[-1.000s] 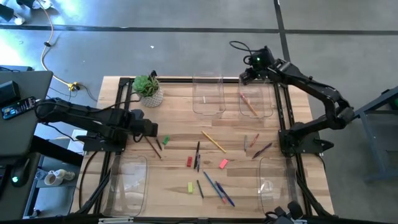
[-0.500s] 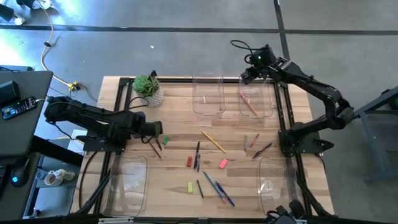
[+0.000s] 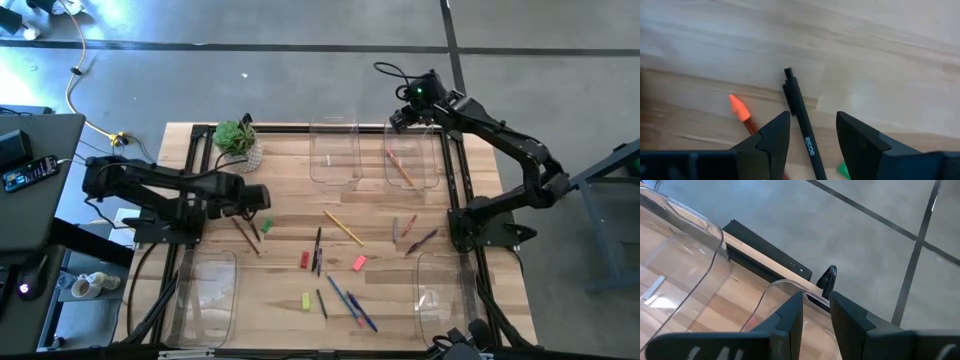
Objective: Sort crayons/erasers/pens/pencils in bins
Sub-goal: Put the top black pen into the bottom left transparent bin
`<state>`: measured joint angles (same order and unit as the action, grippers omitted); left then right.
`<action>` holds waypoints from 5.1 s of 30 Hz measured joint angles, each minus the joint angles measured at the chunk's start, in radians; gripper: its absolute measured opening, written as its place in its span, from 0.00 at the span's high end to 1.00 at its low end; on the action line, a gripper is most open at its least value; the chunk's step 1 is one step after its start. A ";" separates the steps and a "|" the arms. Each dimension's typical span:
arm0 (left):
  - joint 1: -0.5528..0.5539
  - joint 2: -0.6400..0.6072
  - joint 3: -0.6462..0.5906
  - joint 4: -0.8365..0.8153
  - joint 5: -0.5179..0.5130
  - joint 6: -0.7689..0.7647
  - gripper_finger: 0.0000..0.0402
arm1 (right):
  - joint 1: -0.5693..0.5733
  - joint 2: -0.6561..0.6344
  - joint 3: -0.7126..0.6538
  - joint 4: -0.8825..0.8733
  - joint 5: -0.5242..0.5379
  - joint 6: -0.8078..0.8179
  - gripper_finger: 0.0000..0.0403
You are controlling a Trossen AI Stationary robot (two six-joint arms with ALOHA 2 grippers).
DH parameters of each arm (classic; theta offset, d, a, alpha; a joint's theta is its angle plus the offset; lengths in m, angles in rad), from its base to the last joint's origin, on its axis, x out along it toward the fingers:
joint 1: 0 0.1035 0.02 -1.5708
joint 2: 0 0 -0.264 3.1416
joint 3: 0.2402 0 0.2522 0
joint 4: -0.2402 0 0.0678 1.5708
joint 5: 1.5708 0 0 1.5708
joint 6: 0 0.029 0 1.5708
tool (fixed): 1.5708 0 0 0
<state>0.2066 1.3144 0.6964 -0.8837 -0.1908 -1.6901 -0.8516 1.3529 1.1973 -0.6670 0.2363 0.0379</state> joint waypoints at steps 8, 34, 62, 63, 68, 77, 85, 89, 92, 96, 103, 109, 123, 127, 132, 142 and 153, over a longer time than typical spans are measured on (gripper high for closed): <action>0.005 0.073 0.000 -0.001 0.000 0.000 0.65 | 0.000 0.000 0.000 -0.003 0.000 -0.011 0.78; 0.016 0.238 0.003 0.091 0.003 -0.005 0.67 | 0.000 0.000 0.000 -0.002 0.000 -0.020 0.78; 0.013 0.244 0.000 0.160 -0.105 -0.007 0.88 | 0.000 0.000 0.000 -0.002 0.000 -0.046 0.78; 0.013 0.244 0.000 0.161 -0.108 -0.002 0.88 | 0.000 0.000 0.000 -0.002 0.000 -0.046 0.78; 0.014 0.228 -0.001 0.160 -0.111 0.027 0.88 | 0.000 0.000 0.000 -0.002 0.000 -0.046 0.78; 0.017 0.120 -0.003 0.156 -0.135 0.101 0.89 | 0.001 0.000 0.000 -0.003 -0.001 -0.046 0.78; 0.017 -0.075 -0.001 0.096 -0.067 0.221 0.89 | 0.001 0.000 0.000 -0.010 -0.002 -0.046 0.78; 0.017 -0.193 0.029 0.009 -0.040 0.272 0.89 | 0.001 0.000 0.000 -0.010 -0.003 -0.039 0.78; 0.017 -0.270 0.075 -0.072 -0.034 0.305 0.89 | 0.001 0.000 0.000 -0.010 -0.004 -0.038 0.78; 0.001 -0.340 0.149 -0.169 0.003 0.348 0.89 | 0.001 0.000 0.000 -0.010 -0.004 -0.038 0.78; -0.078 -0.385 0.261 -0.305 0.100 0.335 0.89 | 0.002 0.000 0.000 -0.010 -0.013 -0.038 0.78; -0.223 -0.385 0.299 -0.333 0.150 0.234 0.89 | 0.008 0.000 0.000 -0.012 -0.082 -0.037 0.78; -0.768 -0.260 0.298 -0.335 0.156 -0.315 0.89 | 0.074 0.000 0.000 -0.018 -0.088 -0.059 0.78; -0.871 -0.204 0.298 -0.330 0.154 -0.411 0.89 | 0.105 0.000 0.000 -0.022 -0.087 -0.037 0.78; -0.968 -0.137 0.298 -0.331 0.154 -0.483 0.89 | 0.179 0.000 0.000 -0.034 -0.088 0.000 0.78; -1.099 0.024 0.298 -0.294 0.143 -0.618 0.89 | 0.394 0.000 0.000 -0.061 -0.088 0.197 0.78; -1.119 0.214 0.298 -0.296 0.084 -0.602 0.89 | 0.658 0.000 0.000 -0.063 -0.092 0.388 0.78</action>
<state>-0.9125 1.5285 0.9947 -1.1798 -0.1063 -2.2926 -0.1935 1.3525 1.1976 -0.7303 0.1441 0.4254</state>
